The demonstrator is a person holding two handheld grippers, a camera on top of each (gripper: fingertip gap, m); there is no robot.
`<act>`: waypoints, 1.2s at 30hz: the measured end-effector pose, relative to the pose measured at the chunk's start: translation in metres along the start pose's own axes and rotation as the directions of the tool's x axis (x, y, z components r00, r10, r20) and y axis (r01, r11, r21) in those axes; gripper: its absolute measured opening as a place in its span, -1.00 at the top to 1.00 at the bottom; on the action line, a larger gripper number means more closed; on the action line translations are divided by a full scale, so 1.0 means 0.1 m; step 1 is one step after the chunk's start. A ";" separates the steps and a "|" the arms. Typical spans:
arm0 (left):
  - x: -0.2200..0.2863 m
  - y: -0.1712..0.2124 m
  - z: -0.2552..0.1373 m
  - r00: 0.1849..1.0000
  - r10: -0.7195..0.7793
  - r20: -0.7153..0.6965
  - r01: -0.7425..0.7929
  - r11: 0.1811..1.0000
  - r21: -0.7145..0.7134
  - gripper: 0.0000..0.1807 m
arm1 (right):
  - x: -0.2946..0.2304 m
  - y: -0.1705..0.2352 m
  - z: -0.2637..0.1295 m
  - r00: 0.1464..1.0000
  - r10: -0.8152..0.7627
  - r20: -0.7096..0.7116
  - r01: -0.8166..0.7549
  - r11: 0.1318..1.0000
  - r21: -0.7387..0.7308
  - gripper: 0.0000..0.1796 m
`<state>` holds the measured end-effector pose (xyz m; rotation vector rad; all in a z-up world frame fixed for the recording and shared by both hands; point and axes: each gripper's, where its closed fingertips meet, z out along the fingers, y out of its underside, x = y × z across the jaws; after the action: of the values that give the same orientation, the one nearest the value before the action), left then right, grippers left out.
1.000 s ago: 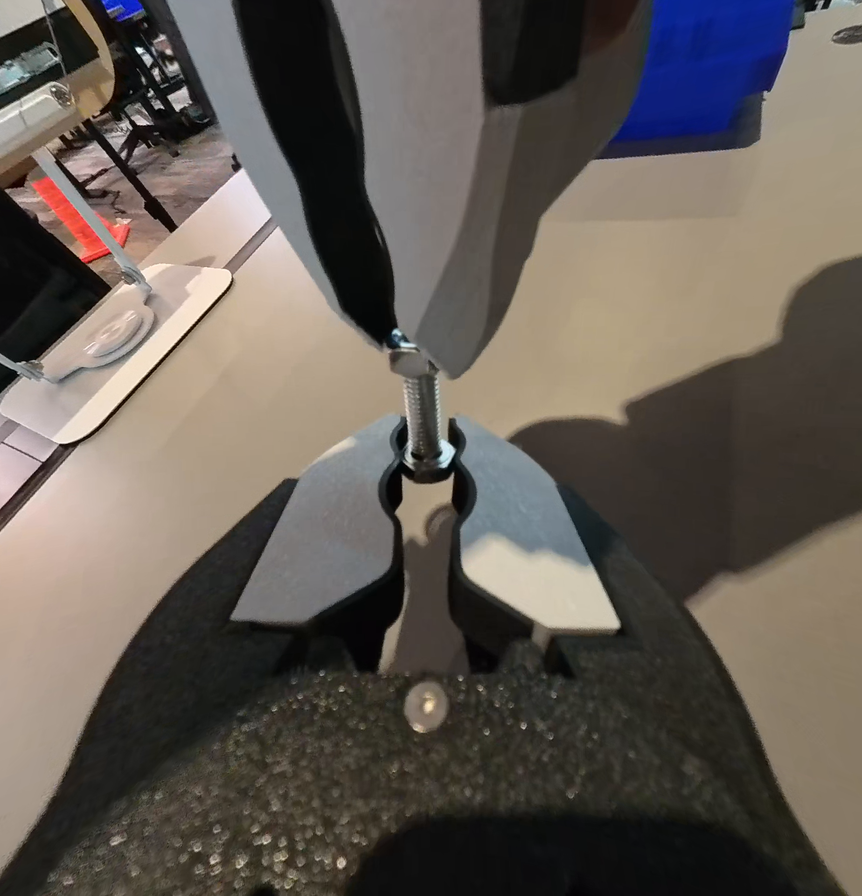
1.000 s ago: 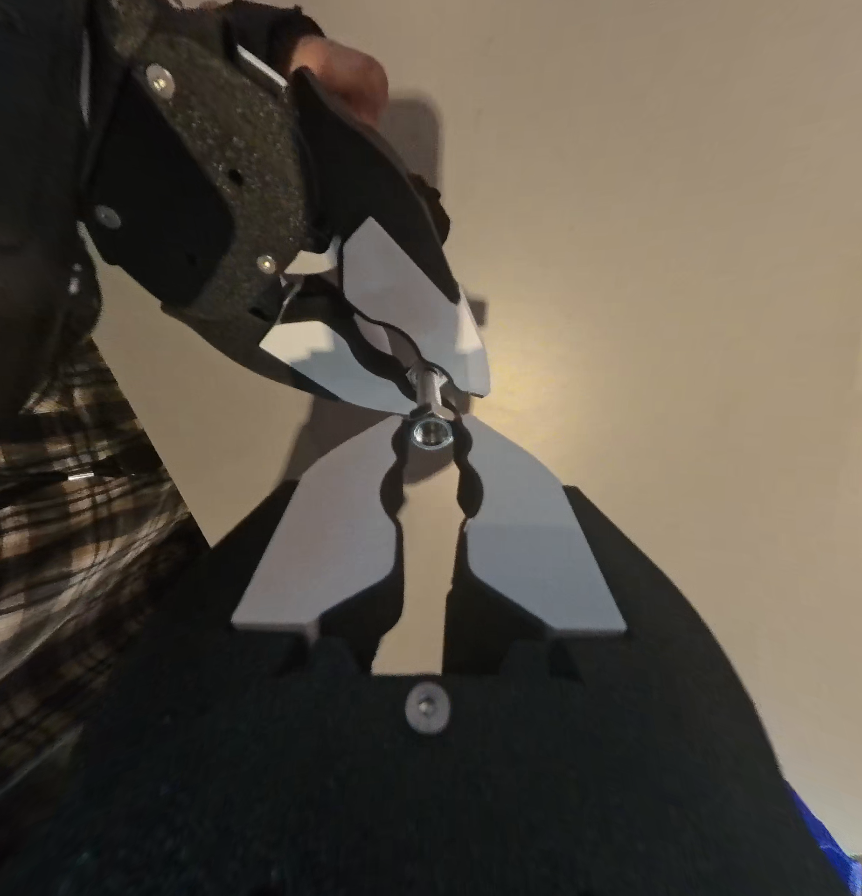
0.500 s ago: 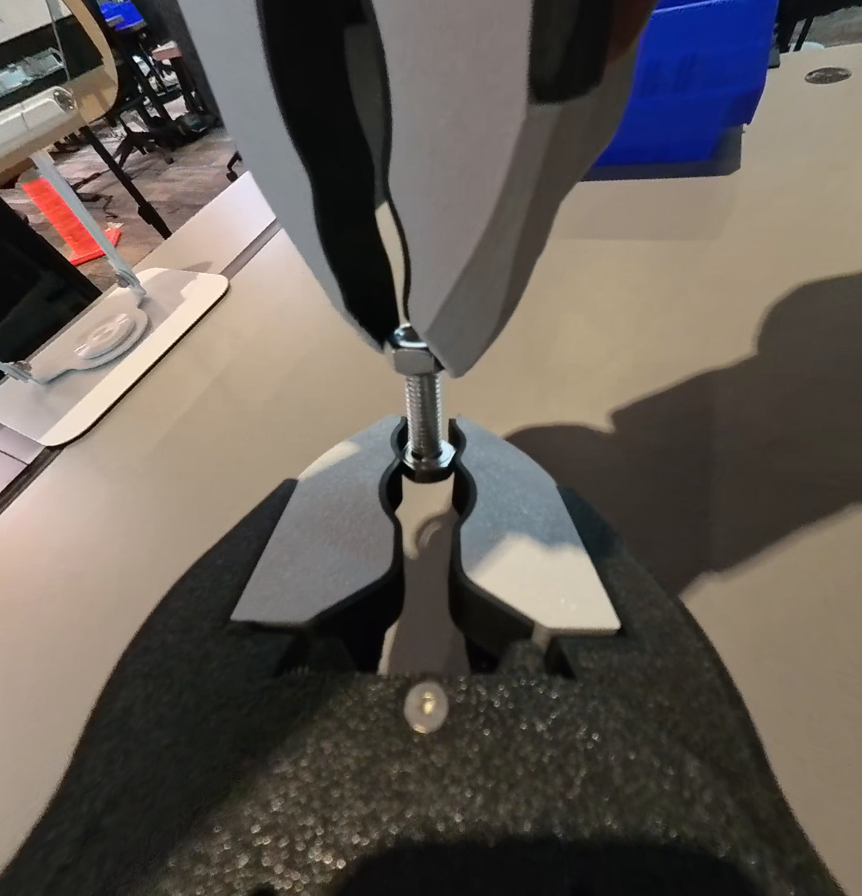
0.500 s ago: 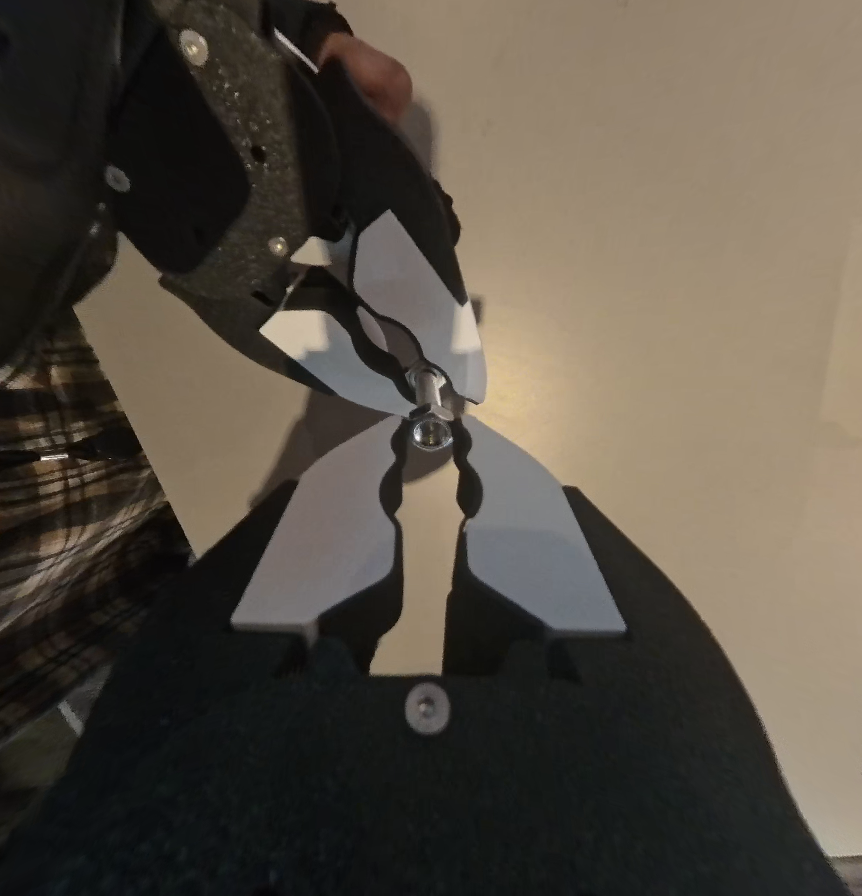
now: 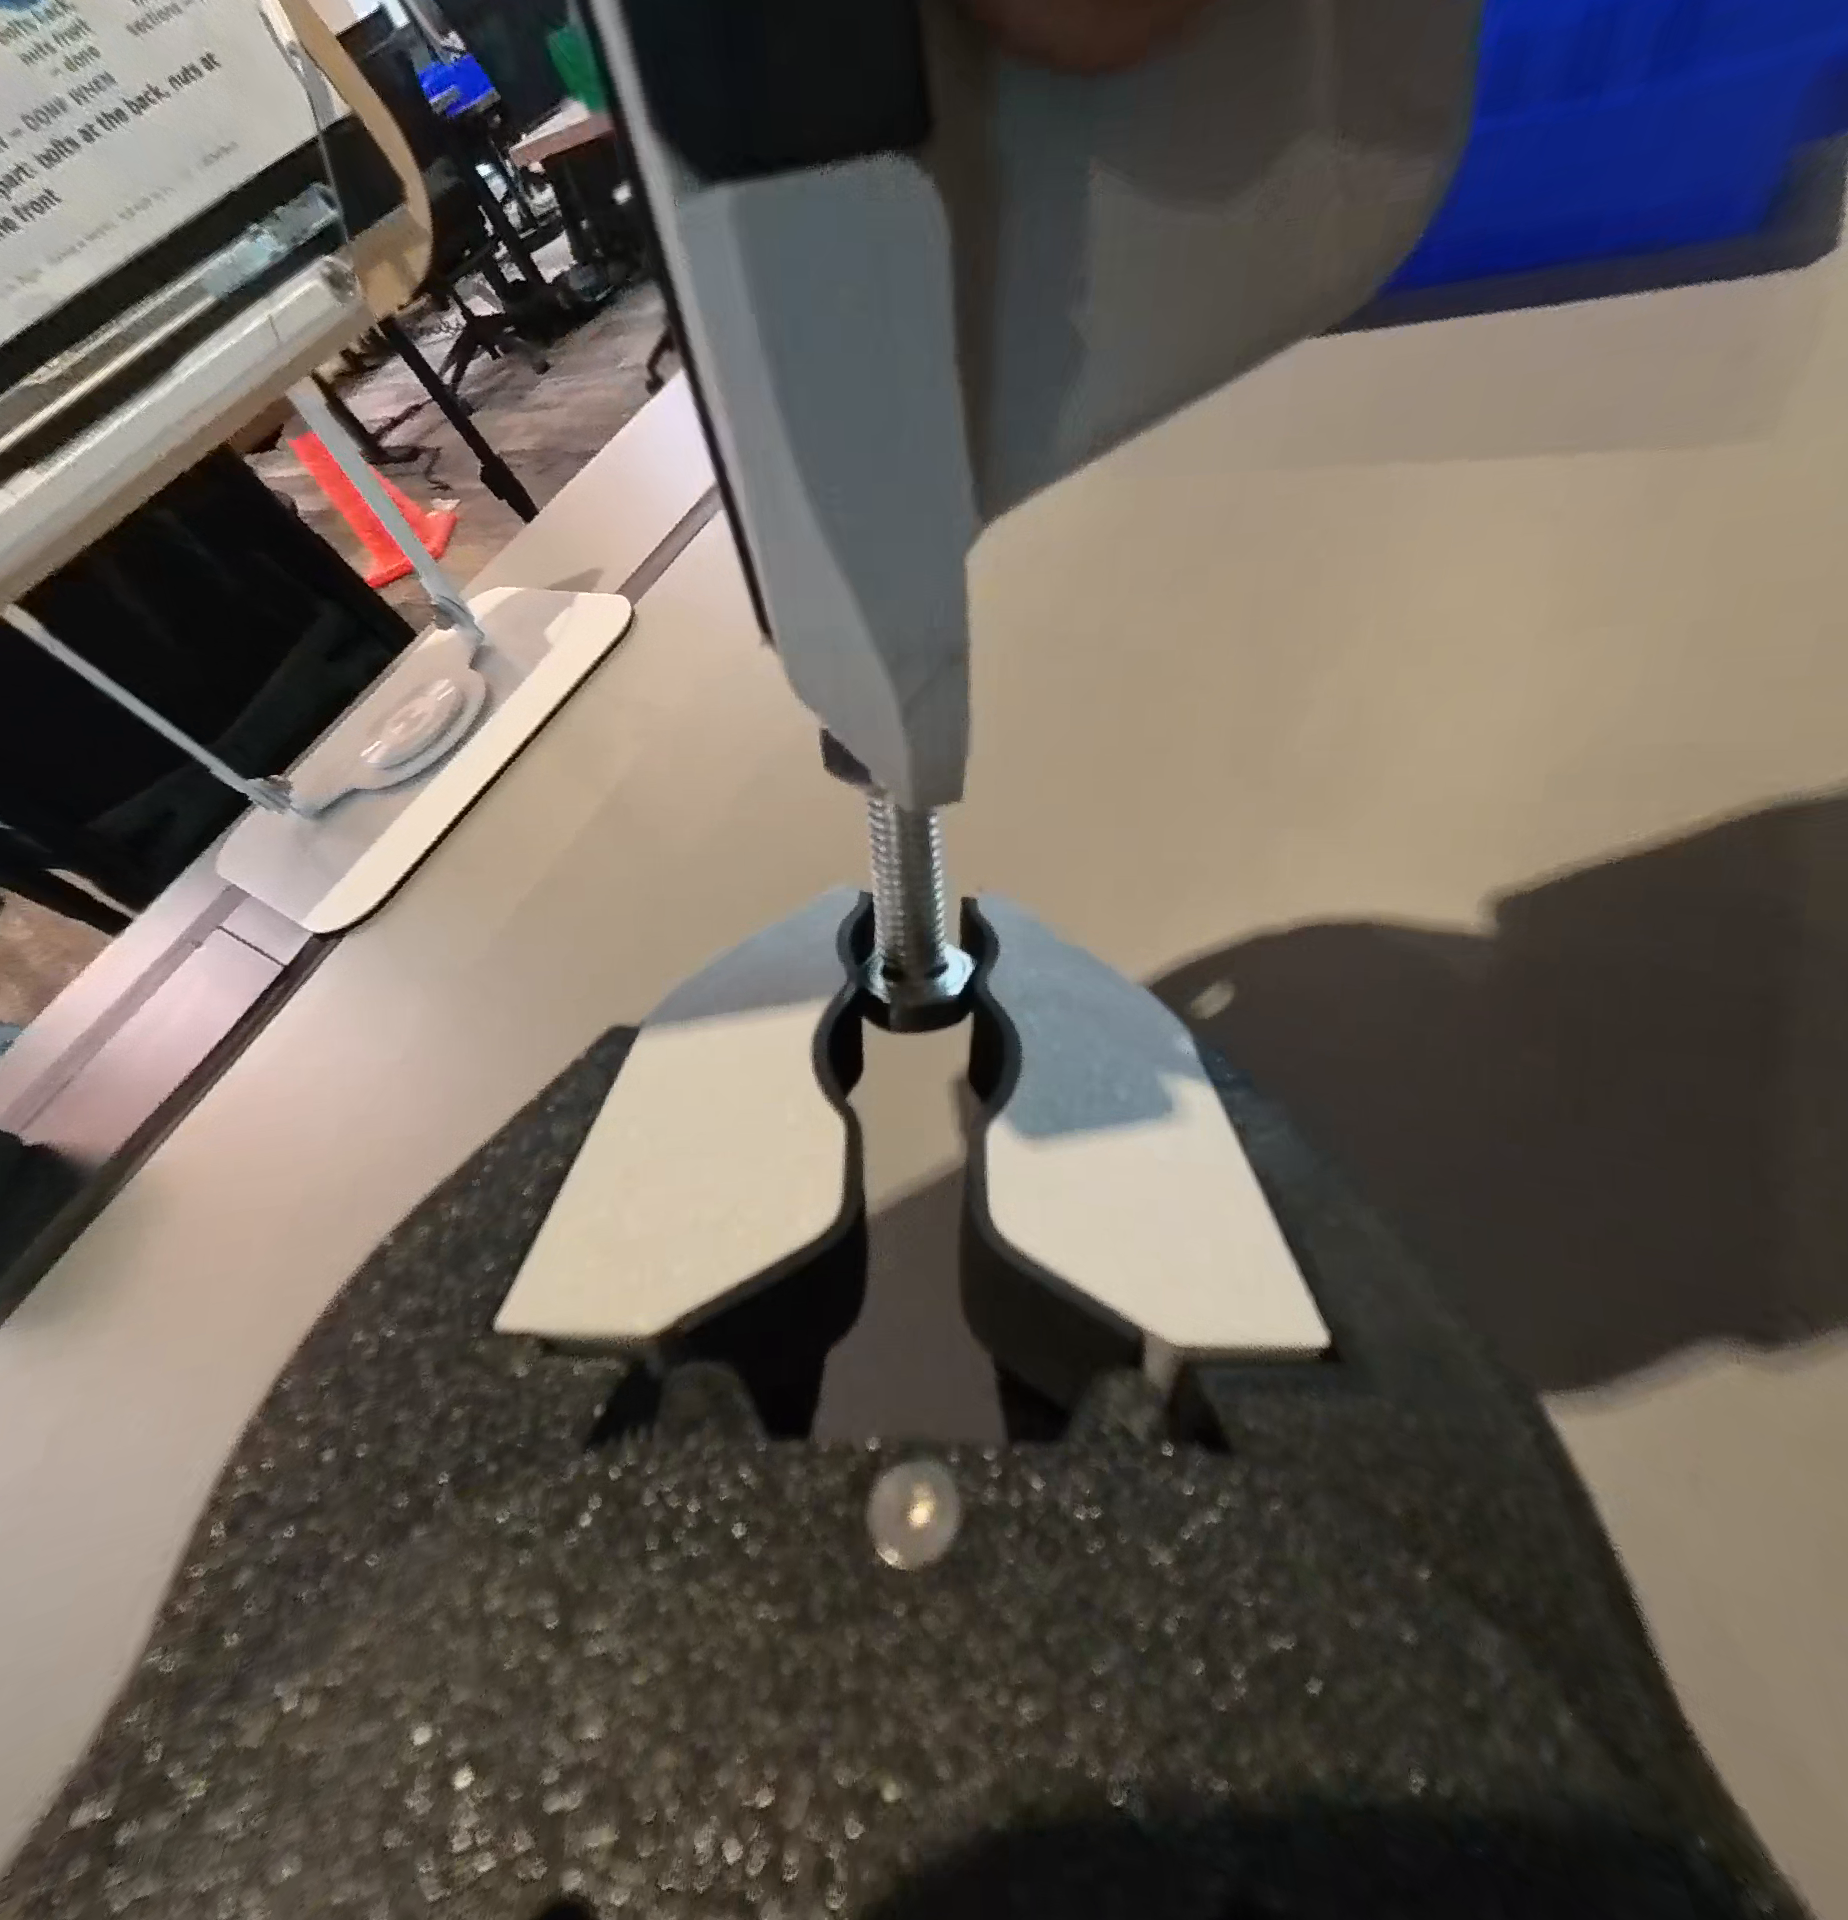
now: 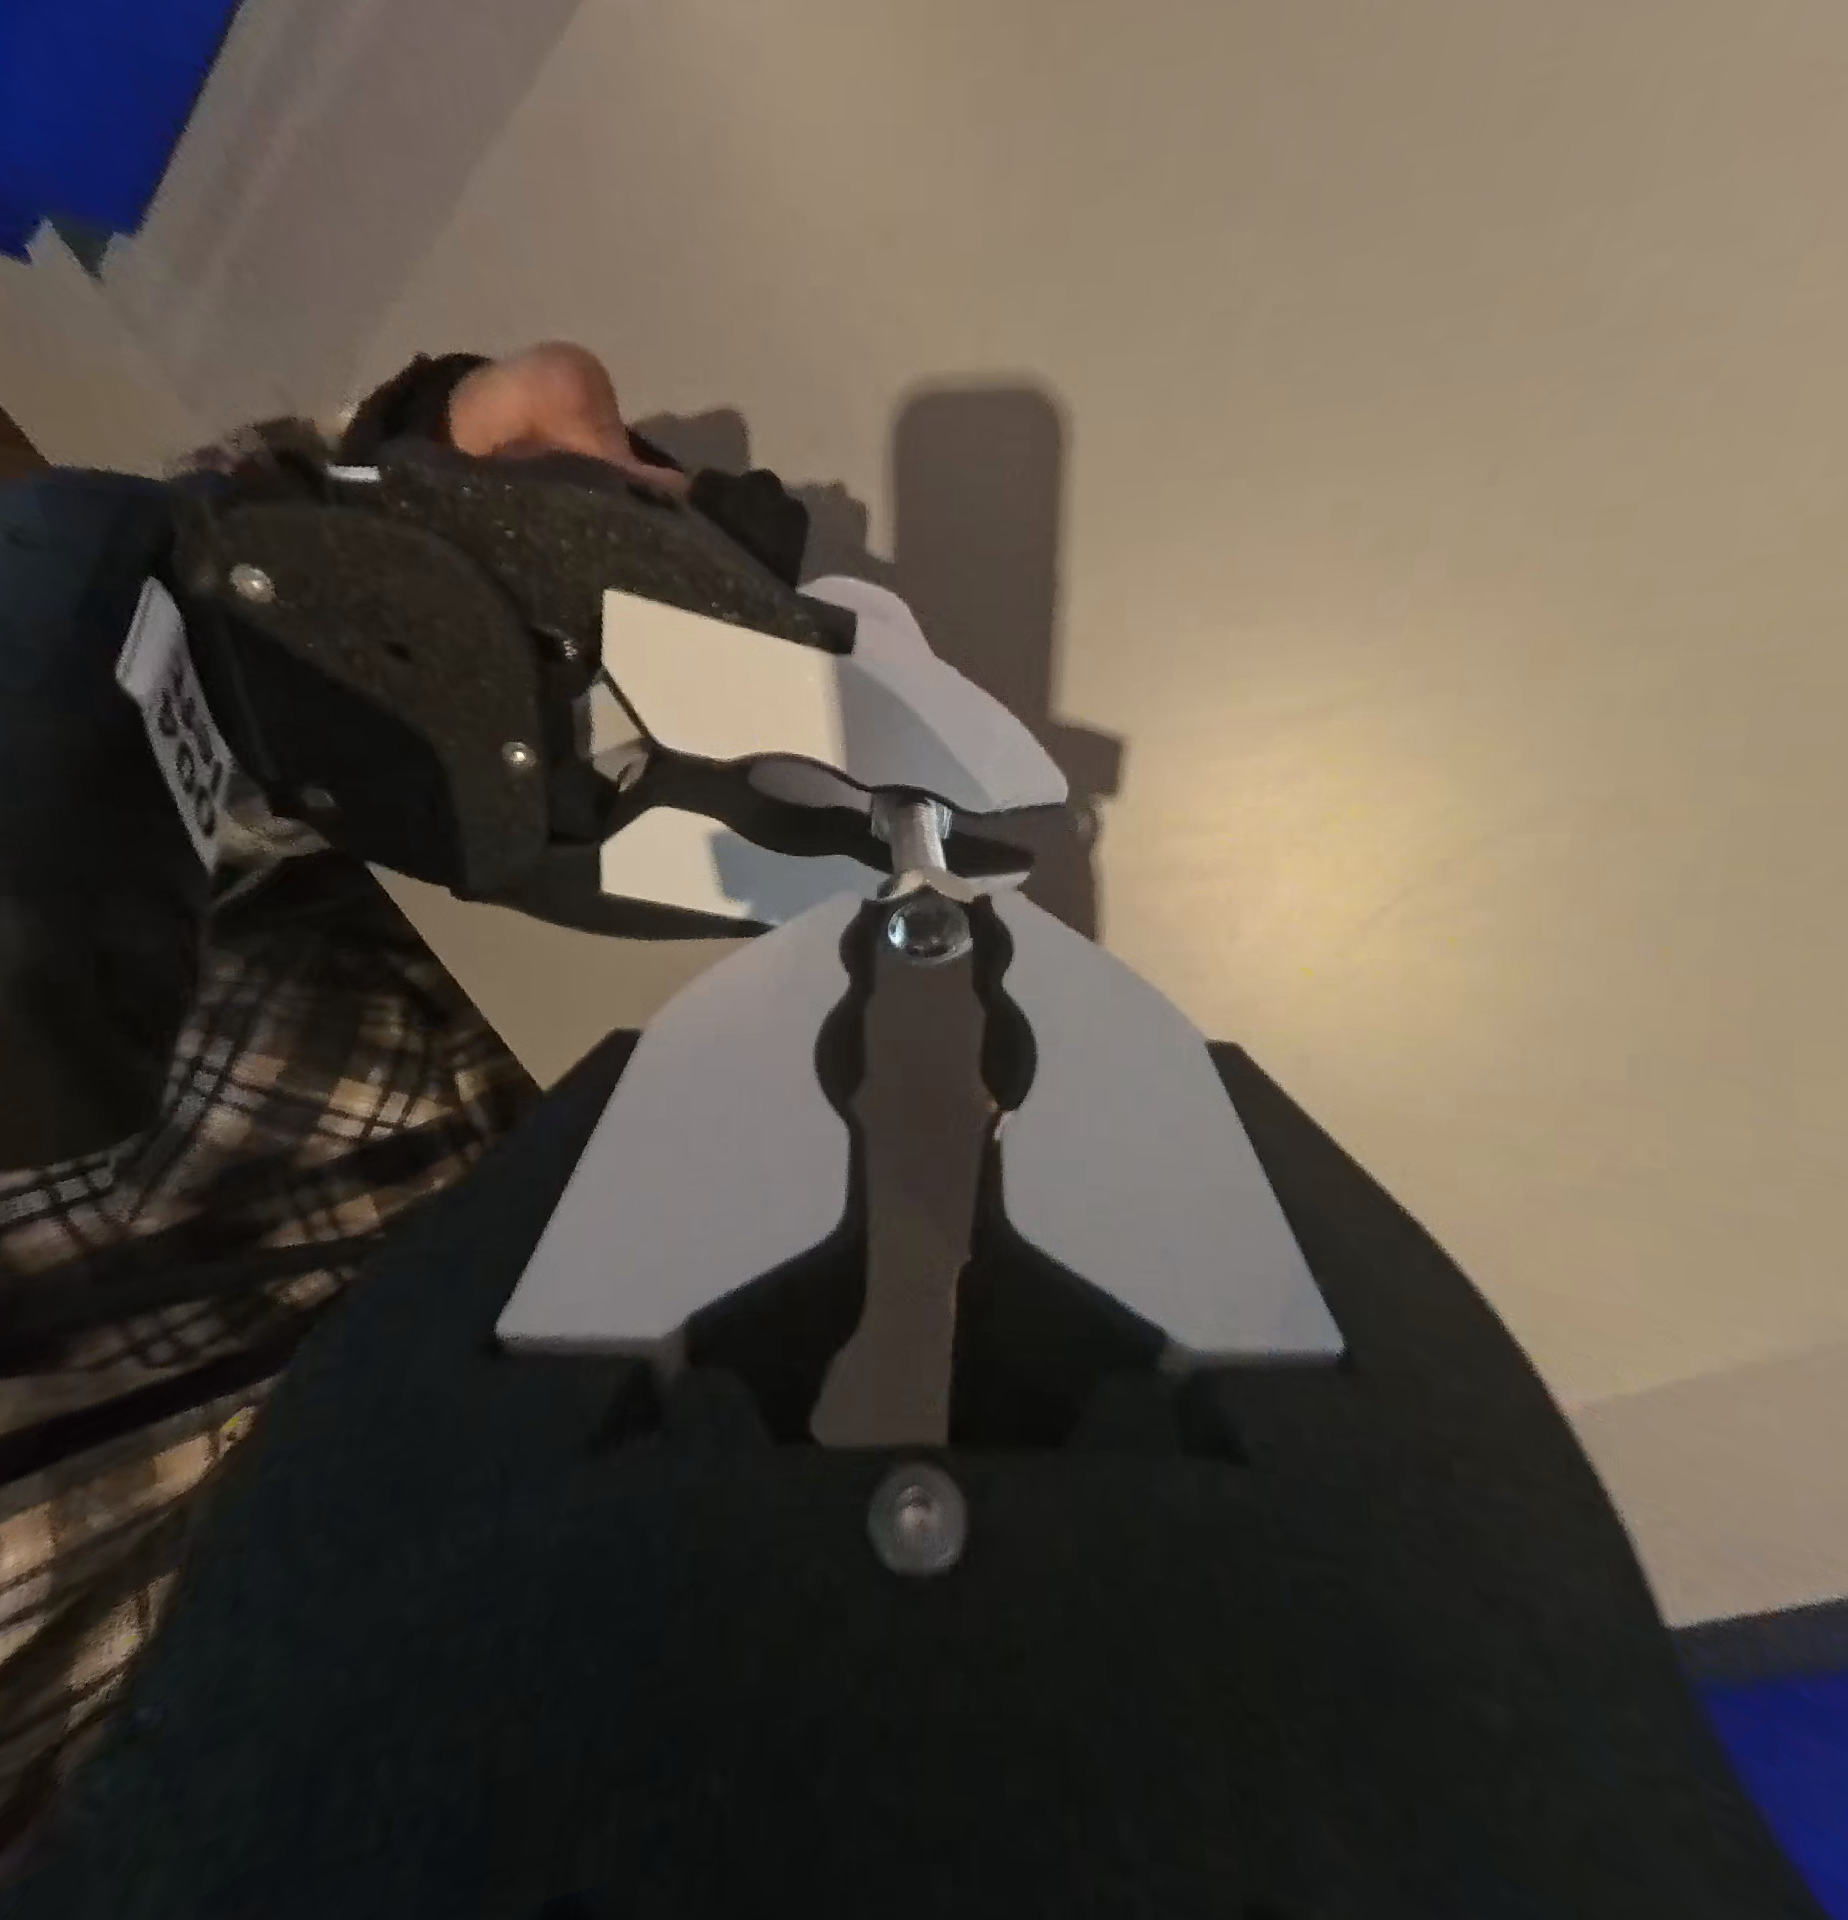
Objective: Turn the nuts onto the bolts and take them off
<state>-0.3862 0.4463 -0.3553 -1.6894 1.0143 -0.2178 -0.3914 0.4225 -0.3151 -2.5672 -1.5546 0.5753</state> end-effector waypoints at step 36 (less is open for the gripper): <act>-0.25 -0.08 -0.16 0.932 -0.300 -0.202 0.333 0.930 0.158 0.83 | 0.50 1.05 0.62 0.834 -0.551 -0.015 0.550 0.834 -0.038 0.81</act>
<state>-0.4068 0.4526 -0.3336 -1.6719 0.8106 -0.6661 -0.3047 0.4079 -0.4136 -1.9667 -2.1748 0.4439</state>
